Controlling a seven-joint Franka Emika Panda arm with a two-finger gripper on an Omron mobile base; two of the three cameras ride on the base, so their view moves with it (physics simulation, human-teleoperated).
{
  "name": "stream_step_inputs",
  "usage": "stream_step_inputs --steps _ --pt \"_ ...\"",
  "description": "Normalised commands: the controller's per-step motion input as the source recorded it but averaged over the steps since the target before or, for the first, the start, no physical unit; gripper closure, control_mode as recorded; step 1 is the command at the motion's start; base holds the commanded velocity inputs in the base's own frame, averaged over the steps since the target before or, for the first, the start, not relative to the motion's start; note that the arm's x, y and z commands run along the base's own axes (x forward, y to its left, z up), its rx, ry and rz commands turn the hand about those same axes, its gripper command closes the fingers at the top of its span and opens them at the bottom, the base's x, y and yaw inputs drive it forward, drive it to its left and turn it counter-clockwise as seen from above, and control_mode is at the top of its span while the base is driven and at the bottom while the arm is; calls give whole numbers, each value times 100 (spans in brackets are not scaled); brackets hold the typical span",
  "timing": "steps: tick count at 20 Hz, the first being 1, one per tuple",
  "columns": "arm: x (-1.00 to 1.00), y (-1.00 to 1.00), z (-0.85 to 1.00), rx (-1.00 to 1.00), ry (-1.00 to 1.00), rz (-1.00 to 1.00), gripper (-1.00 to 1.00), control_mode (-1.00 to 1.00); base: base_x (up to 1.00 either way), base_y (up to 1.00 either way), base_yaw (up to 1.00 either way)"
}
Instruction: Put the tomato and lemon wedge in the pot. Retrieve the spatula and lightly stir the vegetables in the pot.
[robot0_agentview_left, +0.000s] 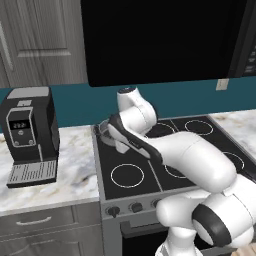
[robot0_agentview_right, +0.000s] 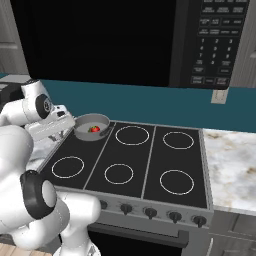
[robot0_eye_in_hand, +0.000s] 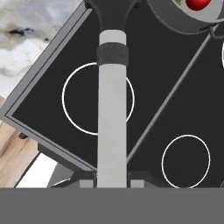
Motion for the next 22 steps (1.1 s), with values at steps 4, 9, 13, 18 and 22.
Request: stream_step_inputs --steps 4,9,13,18,22 --pt "0 -17 22 -15 11 3 100 -100 0 0 0" --pt "0 -37 -12 -5 1 6 100 -100 0 0 0" --pt "2 -64 0 -6 -1 9 100 -100 0 0 0" --pt "9 -58 10 -14 5 9 100 -100 0 0 0" --pt "18 -13 0 -2 1 8 100 -100 0 0 0"
